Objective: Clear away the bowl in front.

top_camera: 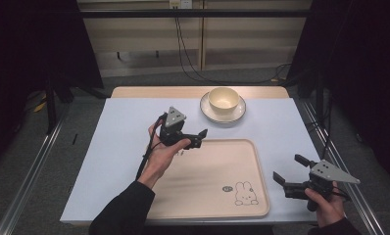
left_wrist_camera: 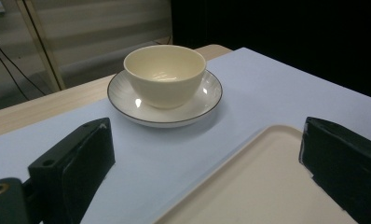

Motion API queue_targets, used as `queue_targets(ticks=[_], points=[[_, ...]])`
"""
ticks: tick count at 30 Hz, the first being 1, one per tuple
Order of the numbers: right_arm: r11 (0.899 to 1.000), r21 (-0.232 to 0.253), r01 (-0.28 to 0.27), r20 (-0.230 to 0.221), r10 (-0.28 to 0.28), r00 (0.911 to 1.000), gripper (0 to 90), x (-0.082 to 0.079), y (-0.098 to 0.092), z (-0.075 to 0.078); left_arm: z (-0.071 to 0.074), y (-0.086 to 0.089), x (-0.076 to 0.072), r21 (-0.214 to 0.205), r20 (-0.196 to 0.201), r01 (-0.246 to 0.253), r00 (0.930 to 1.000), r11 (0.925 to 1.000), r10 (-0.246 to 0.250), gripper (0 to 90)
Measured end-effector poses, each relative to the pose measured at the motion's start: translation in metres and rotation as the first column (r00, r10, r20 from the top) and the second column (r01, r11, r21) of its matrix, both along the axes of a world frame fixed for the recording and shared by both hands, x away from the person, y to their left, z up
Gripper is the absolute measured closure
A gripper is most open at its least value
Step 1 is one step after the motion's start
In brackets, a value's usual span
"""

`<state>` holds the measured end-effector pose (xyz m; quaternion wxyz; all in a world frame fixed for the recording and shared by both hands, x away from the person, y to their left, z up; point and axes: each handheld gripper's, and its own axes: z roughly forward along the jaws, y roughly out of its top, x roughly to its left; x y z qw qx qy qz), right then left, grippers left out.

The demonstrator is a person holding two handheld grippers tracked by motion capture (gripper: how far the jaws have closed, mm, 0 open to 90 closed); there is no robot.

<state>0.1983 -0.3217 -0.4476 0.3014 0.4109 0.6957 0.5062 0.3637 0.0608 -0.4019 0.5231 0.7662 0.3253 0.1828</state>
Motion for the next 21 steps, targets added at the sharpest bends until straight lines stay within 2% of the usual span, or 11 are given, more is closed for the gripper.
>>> queue_targets(ticks=[1,4,7,9,12,13,14,16,17,18,21], points=[[1.0,0.0,0.001,0.0,-0.001,1.0,1.4,0.0,0.0,0.0,0.0,-0.002,0.002,0.011,-0.005,-0.003,1.0,0.9999,0.003,3.1],[1.0,0.006,-0.001,-0.004,0.001,1.0,1.4,0.0,0.0,0.0,0.0,-0.007,0.009,0.011,-0.013,0.008,0.9999,0.9999,-0.008,4.5],[1.0,0.006,-0.002,-0.004,0.002,1.0,1.4,0.0,0.0,0.0,0.002,-0.011,0.014,0.016,-0.017,-0.002,0.9999,0.9999,0.002,3.8],[1.0,0.003,-0.001,0.0,0.001,1.0,1.4,0.0,0.0,0.0,0.003,-0.014,0.018,-0.01,-0.021,-0.012,0.9997,0.9999,0.012,5.4],[1.0,0.009,-0.005,-0.003,0.005,1.0,1.4,0.0,0.0,0.0,0.006,-0.016,0.025,0.017,-0.006,-0.01,0.9999,0.9998,0.01,5.3],[1.0,0.008,-0.005,-0.003,0.005,1.0,1.4,0.0,0.0,0.0,0.006,-0.018,0.027,0.017,-0.012,-0.024,0.9996,0.9996,0.024,5.9],[1.0,0.008,-0.004,-0.002,0.004,1.0,1.4,-0.001,0.0,0.0,0.006,-0.019,0.03,0.02,-0.014,-0.011,0.9998,0.9997,0.011,6.7],[1.0,0.009,-0.005,-0.002,0.005,1.0,1.4,0.0,0.0,0.0,0.006,-0.022,0.035,0.023,-0.011,-0.021,0.9997,0.9995,0.021,6.9],[1.0,0.008,-0.005,-0.002,0.005,1.0,1.4,0.0,0.0,0.0,0.005,-0.024,0.038,0.01,-0.02,-0.021,0.9996,0.9997,0.021,7.9],[1.0,0.008,-0.007,-0.003,0.007,1.0,1.4,0.0,0.0,0.0,0.005,-0.026,0.042,0.022,-0.03,-0.026,0.9992,0.9994,0.027,8.2],[1.0,0.009,-0.006,-0.001,0.006,1.0,1.4,0.0,0.0,0.0,0.002,-0.031,0.051,0.022,-0.046,-0.015,0.9988,0.9996,0.016,7.0]])
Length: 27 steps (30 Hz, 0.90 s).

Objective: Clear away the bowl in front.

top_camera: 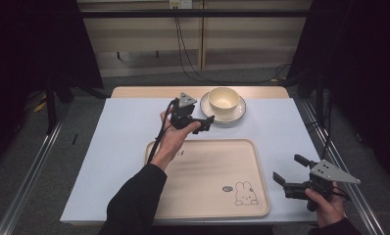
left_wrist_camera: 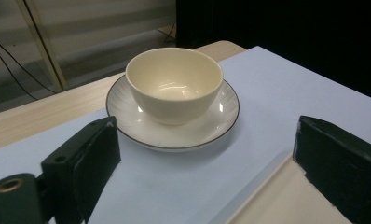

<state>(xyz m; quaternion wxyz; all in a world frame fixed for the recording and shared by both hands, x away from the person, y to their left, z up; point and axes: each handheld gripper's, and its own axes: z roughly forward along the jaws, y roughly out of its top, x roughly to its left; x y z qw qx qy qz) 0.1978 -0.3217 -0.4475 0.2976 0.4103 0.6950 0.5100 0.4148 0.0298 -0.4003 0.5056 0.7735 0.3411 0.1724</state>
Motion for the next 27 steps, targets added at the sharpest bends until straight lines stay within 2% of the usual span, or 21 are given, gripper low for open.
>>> queue_targets(ticks=[3,5,6,7,8,9,11,15,18,22,25,27], points=[[1.0,0.002,-0.002,0.001,0.002,1.0,1.4,0.0,0.0,0.0,-0.002,-0.005,0.009,0.015,-0.001,0.002,1.0,0.9999,-0.002,6.2],[1.0,0.003,-0.007,0.001,0.007,1.0,1.4,0.0,0.0,0.0,-0.003,-0.011,0.019,0.021,-0.001,-0.017,0.9999,0.9996,0.017,6.9],[1.0,0.003,-0.007,0.001,0.007,1.0,1.4,0.0,0.0,0.0,-0.003,-0.011,0.019,0.021,-0.001,-0.017,0.9999,0.9996,0.017,6.9],[1.0,0.003,-0.001,0.002,0.001,1.0,1.4,0.0,0.0,0.0,-0.004,-0.016,0.027,0.027,-0.007,-0.029,0.9995,0.9992,0.029,6.9],[1.0,0.004,-0.004,0.002,0.004,1.0,1.5,0.0,0.0,0.0,-0.004,-0.016,0.027,0.027,-0.007,-0.029,0.9995,0.9992,0.029,7.7],[1.0,0.006,-0.003,0.003,0.003,1.0,1.4,0.0,0.0,0.0,-0.005,-0.019,0.034,0.054,-0.01,-0.038,0.9992,0.9978,0.039,8.0],[1.0,0.009,-0.005,0.003,0.005,1.0,1.4,0.0,0.0,0.0,-0.006,-0.022,0.037,0.047,-0.019,-0.046,0.9987,0.9978,0.047,8.0],[1.0,0.01,-0.008,-0.001,0.008,1.0,1.4,-0.001,0.0,-0.001,-0.012,-0.028,0.048,0.07,-0.031,-0.048,0.9983,0.9964,0.05,10.3],[1.0,0.012,-0.012,-0.003,0.012,0.9999,1.5,-0.001,0.0,-0.001,-0.015,-0.031,0.057,0.057,-0.058,-0.069,0.9957,0.996,0.073,10.5],[1.0,0.015,-0.016,-0.002,0.016,0.9999,1.4,-0.001,0.0,-0.001,-0.02,-0.034,0.072,0.061,-0.065,-0.091,0.9934,0.994,0.095,10.4],[1.0,0.017,-0.015,-0.001,0.015,0.9999,1.4,-0.001,0.0,-0.001,-0.021,-0.037,0.082,0.065,-0.047,-0.112,0.9922,0.9915,0.116,10.1],[1.0,0.017,-0.016,0.0,0.016,0.9999,1.4,-0.001,0.0,-0.001,-0.021,-0.039,0.089,0.067,-0.07,-0.119,0.9899,0.9907,0.123,10.2]])
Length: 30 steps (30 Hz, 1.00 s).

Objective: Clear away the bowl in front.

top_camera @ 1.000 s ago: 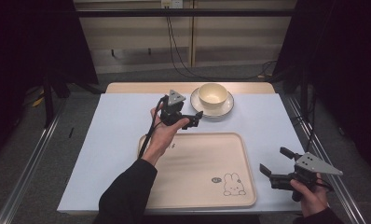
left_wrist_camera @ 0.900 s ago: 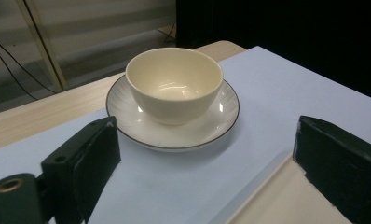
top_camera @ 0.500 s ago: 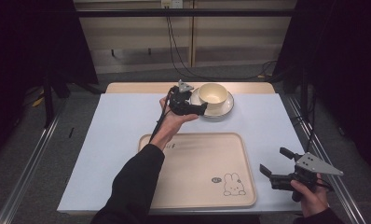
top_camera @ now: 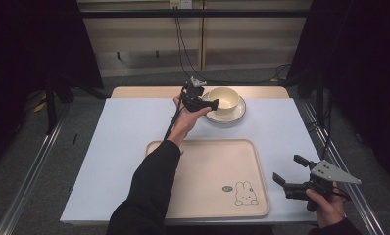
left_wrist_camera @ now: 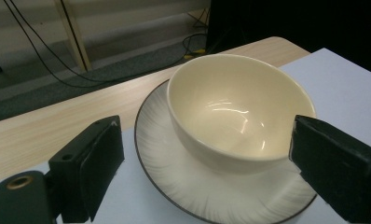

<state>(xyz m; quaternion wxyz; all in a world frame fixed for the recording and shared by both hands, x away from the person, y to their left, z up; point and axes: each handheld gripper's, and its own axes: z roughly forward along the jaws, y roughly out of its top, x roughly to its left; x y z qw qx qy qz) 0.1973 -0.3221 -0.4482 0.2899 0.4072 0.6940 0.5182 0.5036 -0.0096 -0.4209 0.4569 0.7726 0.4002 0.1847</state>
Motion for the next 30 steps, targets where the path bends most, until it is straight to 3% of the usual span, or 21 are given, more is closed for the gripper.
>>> queue_targets(ticks=[4,7,8,12,17,19,20,22,25,26,30], points=[[1.0,-0.002,0.0,0.003,0.0,1.0,1.5,0.0,0.0,0.0,-0.004,-0.008,0.011,0.007,-0.035,-0.017,0.9992,0.9998,0.018,13.1],[1.0,0.0,-0.003,0.0,0.003,1.0,1.5,0.0,0.0,0.0,-0.006,-0.012,0.016,-0.002,-0.031,-0.027,0.9992,0.9996,0.026,13.2],[1.0,0.0,-0.003,0.0,0.003,1.0,1.5,0.0,0.0,0.0,-0.009,-0.016,0.019,-0.006,-0.05,-0.039,0.998,0.9992,0.039,13.2],[1.0,-0.003,-0.007,-0.001,0.007,1.0,1.5,0.0,0.0,0.0,-0.014,-0.025,0.023,0.041,-0.064,-0.023,0.9976,0.9989,0.026,16.7],[1.0,-0.002,-0.006,0.001,0.006,1.0,1.5,0.0,0.0,0.0,-0.02,-0.035,0.026,0.044,-0.094,-0.034,0.9948,0.9985,0.038,22.8],[1.0,-0.002,-0.007,0.001,0.007,1.0,1.5,0.0,0.0,0.0,-0.022,-0.035,0.028,0.077,-0.101,-0.032,0.9941,0.9965,0.039,23.9],[1.0,-0.003,-0.009,0.002,0.009,1.0,1.5,0.0,0.0,0.0,-0.022,-0.035,0.028,0.095,-0.108,-0.045,0.9926,0.9945,0.055,24.7],[1.0,-0.003,-0.013,0.001,0.013,0.9999,1.6,0.0,0.0,0.0,-0.023,-0.035,0.031,0.085,-0.124,-0.075,0.9886,0.9935,0.085,24.0],[1.0,-0.005,-0.009,0.002,0.009,1.0,1.6,0.0,0.0,0.0,-0.026,-0.035,0.033,0.078,-0.149,-0.083,0.9843,0.9935,0.094,27.1],[1.0,-0.004,-0.01,0.002,0.01,0.9999,1.6,0.0,0.0,0.0,-0.027,-0.035,0.033,0.098,-0.154,-0.081,0.9834,0.9919,0.096,28.9],[1.0,0.0,-0.01,0.001,0.01,1.0,1.6,0.0,0.0,0.0,-0.031,-0.038,0.033,0.106,-0.186,-0.085,0.977,0.9907,0.104,34.5]])
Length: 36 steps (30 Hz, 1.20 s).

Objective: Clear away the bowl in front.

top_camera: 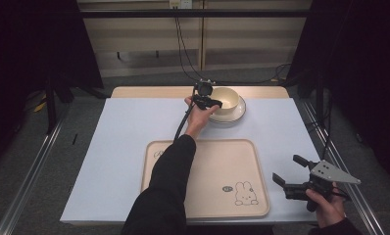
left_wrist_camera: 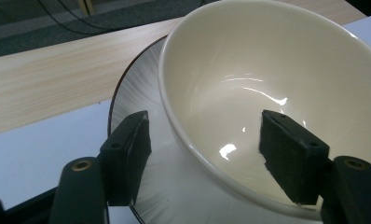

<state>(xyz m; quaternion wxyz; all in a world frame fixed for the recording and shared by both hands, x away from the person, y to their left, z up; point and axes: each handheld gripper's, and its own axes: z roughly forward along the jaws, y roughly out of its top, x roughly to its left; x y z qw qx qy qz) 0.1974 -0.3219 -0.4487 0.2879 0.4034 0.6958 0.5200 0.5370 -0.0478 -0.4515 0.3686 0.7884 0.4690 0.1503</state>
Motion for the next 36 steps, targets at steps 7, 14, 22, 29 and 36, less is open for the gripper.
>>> queue_targets(ticks=[7,14,22,29,36], points=[[1.0,0.0,-0.003,-0.002,0.003,1.0,1.6,-0.0001,-0.0002,0.0001,0.002,0.0015,0.0029,-0.001,-0.06,-0.002,0.9982,1.0,0.002,49.9],[1.0,-0.005,-0.002,-0.001,0.002,1.0,1.6,0.0003,-0.0002,0.0001,0.0005,0.0035,0.0043,-0.033,-0.116,0.01,0.9932,0.9994,-0.013,60.1],[1.0,-0.003,0.001,0.001,-0.001,1.0,1.6,0.0001,-0.0001,0.0001,-0.0013,0.0022,0.0026,-0.018,-0.125,-0.017,0.992,0.9997,0.014,70.9],[1.0,-0.005,0.001,0.0,-0.001,1.0,1.6,0.0002,-0.0003,0.0001,-0.0028,0.0018,0.0025,-0.034,-0.137,-0.029,0.9902,0.999,0.024,72.1],[1.0,-0.006,-0.003,0.001,0.003,1.0,1.6,0.0001,-0.0003,0.0001,-0.0047,0.0038,0.0032,-0.053,-0.163,-0.051,0.9858,0.9973,0.041,81.2]])
